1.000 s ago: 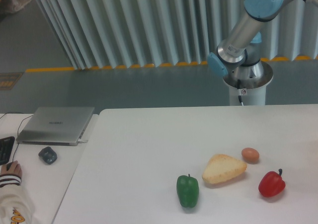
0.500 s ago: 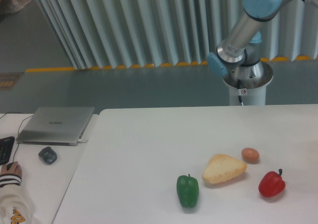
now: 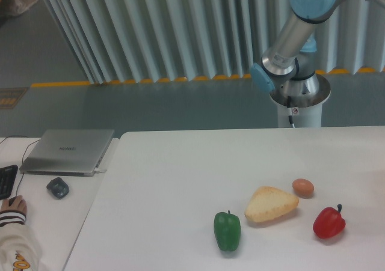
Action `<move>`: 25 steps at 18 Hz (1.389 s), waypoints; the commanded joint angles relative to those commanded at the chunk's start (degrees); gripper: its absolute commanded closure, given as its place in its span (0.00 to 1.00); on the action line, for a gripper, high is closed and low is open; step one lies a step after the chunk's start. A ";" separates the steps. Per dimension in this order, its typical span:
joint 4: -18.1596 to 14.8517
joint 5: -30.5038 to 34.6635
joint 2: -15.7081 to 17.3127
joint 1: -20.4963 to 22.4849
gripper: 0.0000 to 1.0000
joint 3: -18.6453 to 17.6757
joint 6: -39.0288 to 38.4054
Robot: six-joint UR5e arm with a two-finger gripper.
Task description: Place the yellow pepper on the table
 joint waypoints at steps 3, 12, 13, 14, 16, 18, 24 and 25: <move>-4.12 -0.10 2.02 -1.05 0.41 1.31 0.78; -11.52 -0.02 6.60 -9.22 0.41 1.15 4.29; -11.61 -0.02 6.60 -10.10 0.41 0.53 5.35; -11.43 0.68 6.68 -10.54 0.41 -0.60 6.32; -11.61 3.74 7.30 -12.03 0.41 -1.05 9.47; -11.52 11.97 7.12 -15.28 0.41 -2.02 13.16; -10.82 22.05 6.95 -20.48 0.41 -2.99 22.48; -10.82 21.61 6.95 -20.57 0.41 -2.99 22.76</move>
